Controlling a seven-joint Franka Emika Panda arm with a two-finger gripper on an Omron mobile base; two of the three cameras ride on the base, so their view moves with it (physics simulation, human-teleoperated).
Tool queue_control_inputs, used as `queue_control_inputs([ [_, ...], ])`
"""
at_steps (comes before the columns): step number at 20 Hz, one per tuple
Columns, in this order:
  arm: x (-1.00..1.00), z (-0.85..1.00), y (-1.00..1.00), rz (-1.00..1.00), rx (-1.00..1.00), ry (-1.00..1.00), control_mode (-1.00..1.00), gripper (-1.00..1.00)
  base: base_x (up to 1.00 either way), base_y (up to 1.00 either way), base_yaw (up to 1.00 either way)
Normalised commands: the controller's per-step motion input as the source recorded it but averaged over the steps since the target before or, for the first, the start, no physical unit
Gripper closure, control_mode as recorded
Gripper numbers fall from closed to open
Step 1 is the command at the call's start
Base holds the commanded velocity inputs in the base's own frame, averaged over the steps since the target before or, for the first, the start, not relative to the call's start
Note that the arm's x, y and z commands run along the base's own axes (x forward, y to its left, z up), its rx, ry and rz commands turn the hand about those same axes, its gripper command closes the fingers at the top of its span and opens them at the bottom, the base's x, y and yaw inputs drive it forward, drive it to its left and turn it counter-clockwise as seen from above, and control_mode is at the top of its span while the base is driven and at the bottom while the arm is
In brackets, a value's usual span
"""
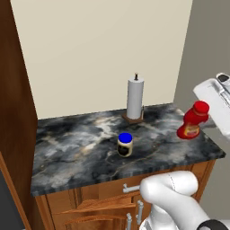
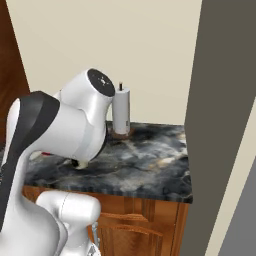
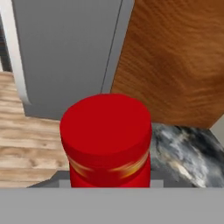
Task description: Place the ketchup and mayonnaise from the counter to the top shelf of the fridge. If the existing items in the fridge are on the top shelf, move them to other shelves.
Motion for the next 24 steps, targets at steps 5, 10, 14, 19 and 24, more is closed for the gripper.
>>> queue_control_inputs([
  [5, -0.18, 0.00, 0.00, 0.00, 0.00, 0.00, 1.00, 1.00, -0.80, 0.00, 0.03],
  [10, 0.00, 0.00, 0.00, 0.00, 0.00, 0.00, 1.00, 1.00, -1.00, 0.00, 0.09],
  [14, 0.00, 0.00, 0.00, 0.00, 0.00, 0.00, 1.00, 1.00, -1.00, 0.05, 0.16],
  [19, 0.00, 0.00, 0.00, 0.00, 0.00, 0.00, 1.00, 1.00, -1.00, 0.21, 0.20],
  [24, 0.00, 0.00, 0.00, 0.00, 0.00, 0.00, 1.00, 1.00, -0.97, 0.73, 0.23],
])
